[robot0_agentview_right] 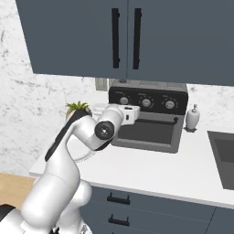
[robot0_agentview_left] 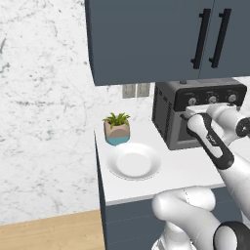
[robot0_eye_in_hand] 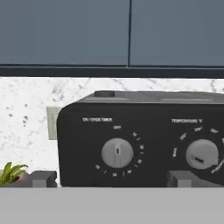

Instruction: Pick up the kebab skewer and baguette bread, and place them inside the toaster oven. Close the toaster oven door and start by setting the timer.

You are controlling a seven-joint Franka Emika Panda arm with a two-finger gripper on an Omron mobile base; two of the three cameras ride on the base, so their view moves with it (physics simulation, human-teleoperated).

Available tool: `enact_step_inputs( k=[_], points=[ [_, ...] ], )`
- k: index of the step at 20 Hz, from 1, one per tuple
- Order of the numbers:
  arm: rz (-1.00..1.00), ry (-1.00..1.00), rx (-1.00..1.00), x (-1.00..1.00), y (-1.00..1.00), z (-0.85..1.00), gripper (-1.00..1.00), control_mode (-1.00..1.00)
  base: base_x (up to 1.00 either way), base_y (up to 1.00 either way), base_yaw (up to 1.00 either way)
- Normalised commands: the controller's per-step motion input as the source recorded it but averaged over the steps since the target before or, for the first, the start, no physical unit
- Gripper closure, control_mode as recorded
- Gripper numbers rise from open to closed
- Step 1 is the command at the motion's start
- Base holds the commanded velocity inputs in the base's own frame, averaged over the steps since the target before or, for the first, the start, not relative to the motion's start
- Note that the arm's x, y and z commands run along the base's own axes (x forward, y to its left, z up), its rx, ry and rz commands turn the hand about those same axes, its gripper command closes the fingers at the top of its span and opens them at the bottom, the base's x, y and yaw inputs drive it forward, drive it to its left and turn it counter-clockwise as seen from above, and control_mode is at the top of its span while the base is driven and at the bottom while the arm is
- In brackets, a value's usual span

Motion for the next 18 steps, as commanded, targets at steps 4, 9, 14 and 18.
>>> enact_step_inputs(
  k=[4, 9, 14, 18],
  points=[
    [0.00, 0.00, 0.00, 0.24, 0.29, 0.00, -1.00, -1.00, 0.00, 0.00, 0.00],
    [0.00, -0.01, 0.00, 0.14, -0.03, 0.00, -1.00, -1.00, 0.00, 0.00, 0.00],
    [0.00, -0.06, 0.01, 0.05, -0.28, -0.01, -1.00, -1.00, 0.00, 0.00, 0.00],
    [0.00, -0.08, 0.01, 0.01, -0.28, -0.11, -1.00, -1.00, 0.00, 0.00, 0.00]
  ],
)
